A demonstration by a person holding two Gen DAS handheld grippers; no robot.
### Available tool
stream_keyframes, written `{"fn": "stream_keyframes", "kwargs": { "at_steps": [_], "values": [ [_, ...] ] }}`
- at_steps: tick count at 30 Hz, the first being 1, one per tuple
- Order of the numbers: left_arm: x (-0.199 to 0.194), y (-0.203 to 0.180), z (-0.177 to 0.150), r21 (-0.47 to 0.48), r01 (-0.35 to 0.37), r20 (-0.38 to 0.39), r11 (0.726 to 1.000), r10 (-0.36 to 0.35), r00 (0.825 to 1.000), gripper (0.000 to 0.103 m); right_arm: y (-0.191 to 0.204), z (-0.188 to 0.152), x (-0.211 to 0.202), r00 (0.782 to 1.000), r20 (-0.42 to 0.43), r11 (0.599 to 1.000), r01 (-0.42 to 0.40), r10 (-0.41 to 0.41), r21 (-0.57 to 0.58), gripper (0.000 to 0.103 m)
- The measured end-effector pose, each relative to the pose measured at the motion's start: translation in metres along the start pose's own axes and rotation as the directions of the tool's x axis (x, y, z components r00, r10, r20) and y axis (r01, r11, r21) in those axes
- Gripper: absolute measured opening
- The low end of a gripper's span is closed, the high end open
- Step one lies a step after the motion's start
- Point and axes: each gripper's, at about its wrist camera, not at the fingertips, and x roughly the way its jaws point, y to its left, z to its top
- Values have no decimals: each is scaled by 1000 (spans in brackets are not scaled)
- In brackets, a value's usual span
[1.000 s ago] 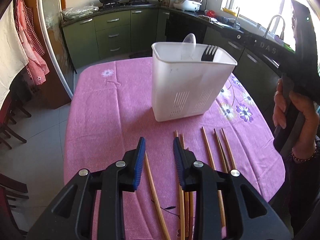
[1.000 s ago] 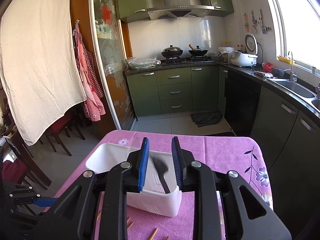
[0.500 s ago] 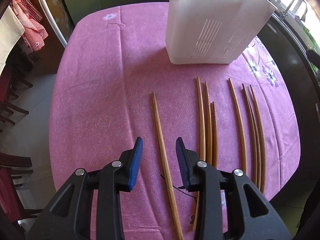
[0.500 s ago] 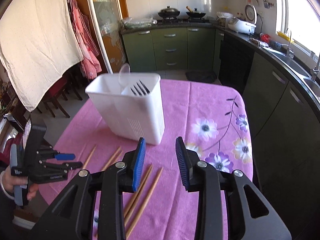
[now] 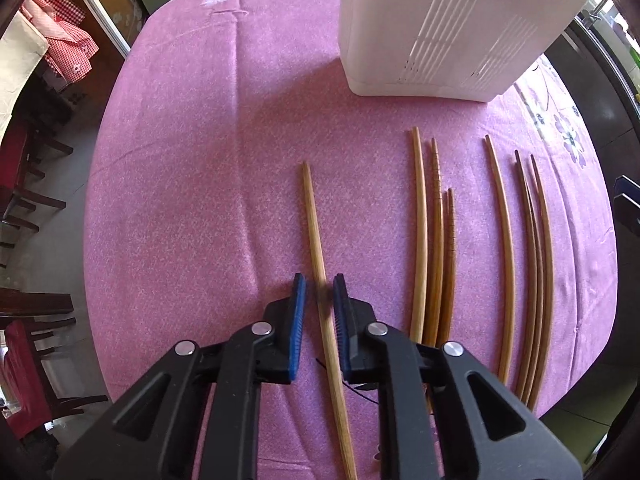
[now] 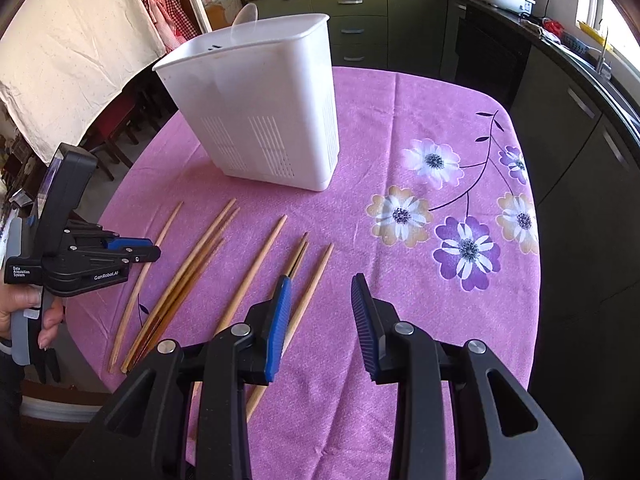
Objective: Organize utensils
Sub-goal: 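Grasp a wooden chopstick with the left tool while the right tool grasps another chopstick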
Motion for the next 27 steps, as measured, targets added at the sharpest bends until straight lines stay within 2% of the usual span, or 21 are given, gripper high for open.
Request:
{"fn": "stream_keyframes", "kwargs": {
  "at_steps": [2,13,20,27],
  "values": [
    [0,0,-1,6,2,-2,1000,-2,1000,8,2,-1,5,1000,-24,1000,-12,12,-2,32],
    [-6,6,-2,1,57,0,998,-57,998,6,7,0,24,987,-146,998,-59,62,24,32],
    [-53,14,-2,10,80,115,997,-81,990,6,7,6,31,978,-193,997,-67,74,47,32],
    [-105,18,-9,17,96,240,995,-98,966,6,11,8,35,976,-206,997,-64,71,42,32]
  ]
}}
